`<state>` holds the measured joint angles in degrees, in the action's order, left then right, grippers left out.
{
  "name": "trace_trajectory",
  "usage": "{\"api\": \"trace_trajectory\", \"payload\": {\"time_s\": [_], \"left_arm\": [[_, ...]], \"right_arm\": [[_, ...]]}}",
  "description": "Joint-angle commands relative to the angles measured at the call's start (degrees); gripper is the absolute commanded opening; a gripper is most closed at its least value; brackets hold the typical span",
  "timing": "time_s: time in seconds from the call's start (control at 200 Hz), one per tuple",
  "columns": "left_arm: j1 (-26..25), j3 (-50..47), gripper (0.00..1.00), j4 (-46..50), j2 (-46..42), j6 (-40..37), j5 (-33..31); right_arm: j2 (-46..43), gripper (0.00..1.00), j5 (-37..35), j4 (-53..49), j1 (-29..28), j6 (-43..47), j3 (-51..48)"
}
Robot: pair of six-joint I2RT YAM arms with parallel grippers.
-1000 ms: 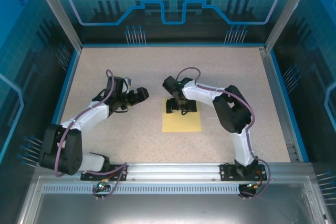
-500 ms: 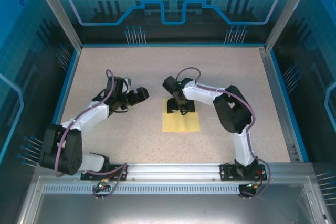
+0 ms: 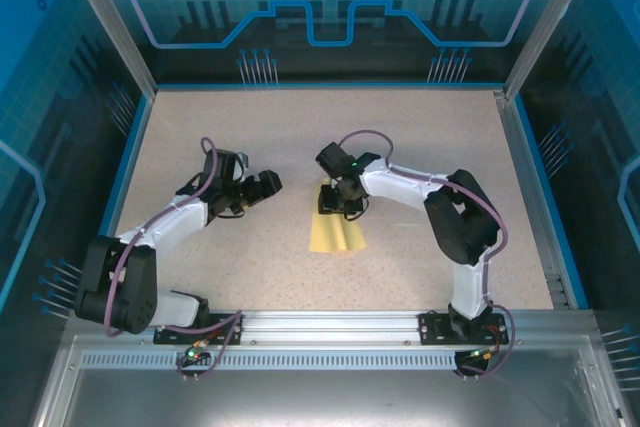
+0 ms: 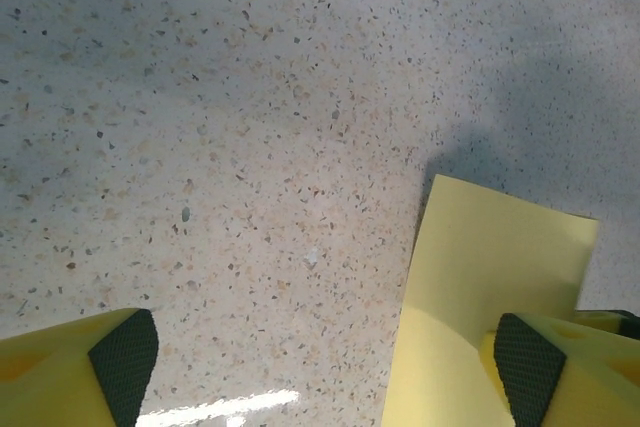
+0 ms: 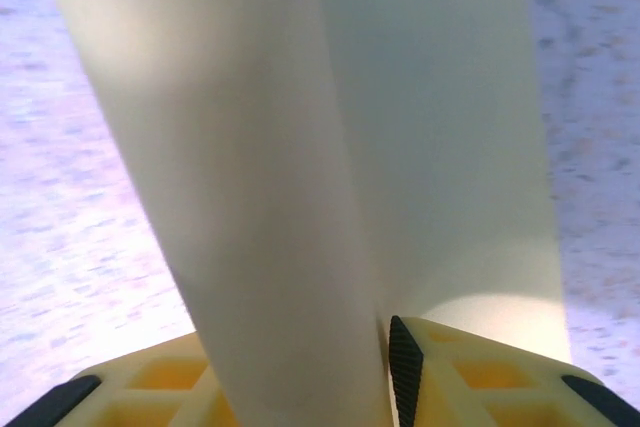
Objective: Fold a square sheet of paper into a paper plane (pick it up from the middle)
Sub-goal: Fold the square sheet of paper in half at the center of the table, then hold the square sheet of paper at the center of the table.
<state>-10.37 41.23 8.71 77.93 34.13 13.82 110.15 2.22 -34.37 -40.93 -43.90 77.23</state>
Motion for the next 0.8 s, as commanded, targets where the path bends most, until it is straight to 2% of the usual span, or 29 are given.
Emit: {"api": "trace_trajectory", "payload": {"time_s": [0.0,0.07,0.13,0.205,0.44,0.795], "left_arm": [[-0.78,-0.82,0.88,0.51,-1.96,1.37,1.44],[-1.03,-0.89,0.83,0.45,-2.55,1.76,1.86],[-1.43,-0.89,0.8,0.32,-2.85,2.06,2.08],[-2.3,-0.85,0.71,-0.32,-2.91,2.05,2.33],[-8.46,0.22,0.58,-3.34,0.47,2.83,3.08],[-15.58,3.3,0.27,-10.77,14.09,7.39,5.06]], "right_arm": [[-4.62,0.37,10.35,7.72,1.35,-0.25,-1.39],[-5.95,0.34,14.68,10.96,2.11,-1.02,-2.4],[-6.57,0.28,18.49,13.94,3.06,-1.67,-3.72],[-6.57,0.24,20.97,17.21,4.11,-2.85,-5.67],[-2.2,0.23,25.22,23.28,6.56,-3.13,-9.69],[2.95,0.24,26.74,25.68,9.19,-1.89,-13.66]]}}
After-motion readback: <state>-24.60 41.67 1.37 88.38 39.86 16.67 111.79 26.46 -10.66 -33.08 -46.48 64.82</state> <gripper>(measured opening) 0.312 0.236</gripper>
